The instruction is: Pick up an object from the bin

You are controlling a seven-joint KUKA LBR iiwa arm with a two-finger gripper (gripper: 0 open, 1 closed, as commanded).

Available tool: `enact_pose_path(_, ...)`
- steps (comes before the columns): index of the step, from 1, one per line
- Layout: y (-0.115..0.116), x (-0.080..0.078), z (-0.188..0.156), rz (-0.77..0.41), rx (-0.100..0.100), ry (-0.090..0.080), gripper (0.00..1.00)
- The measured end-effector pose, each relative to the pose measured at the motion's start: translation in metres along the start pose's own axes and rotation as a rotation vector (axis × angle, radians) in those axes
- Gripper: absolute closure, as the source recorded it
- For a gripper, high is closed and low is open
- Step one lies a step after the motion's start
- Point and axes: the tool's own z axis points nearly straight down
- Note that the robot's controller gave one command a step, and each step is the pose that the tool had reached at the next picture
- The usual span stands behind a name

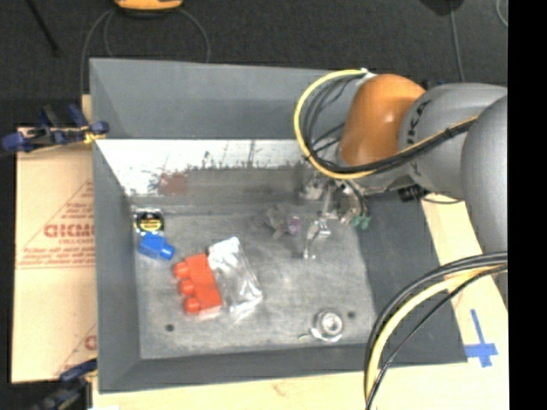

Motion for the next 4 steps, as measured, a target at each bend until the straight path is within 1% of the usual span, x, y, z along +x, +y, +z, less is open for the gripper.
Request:
enact_pose_path(1,0.034,0.022,0.005,0.052,-0.002,0.003,0.00)
enact_pose_path(2,0.032,0.021,0.005,0.051,0.001,0.001,1.00)
enact_pose_path(3,0.033,0.014,-0.032,0.053,0.000,-0.004,1.00)
enact_pose_path(4,0.025,0.011,-0.021,0.049,0.004,0.000,1.00)
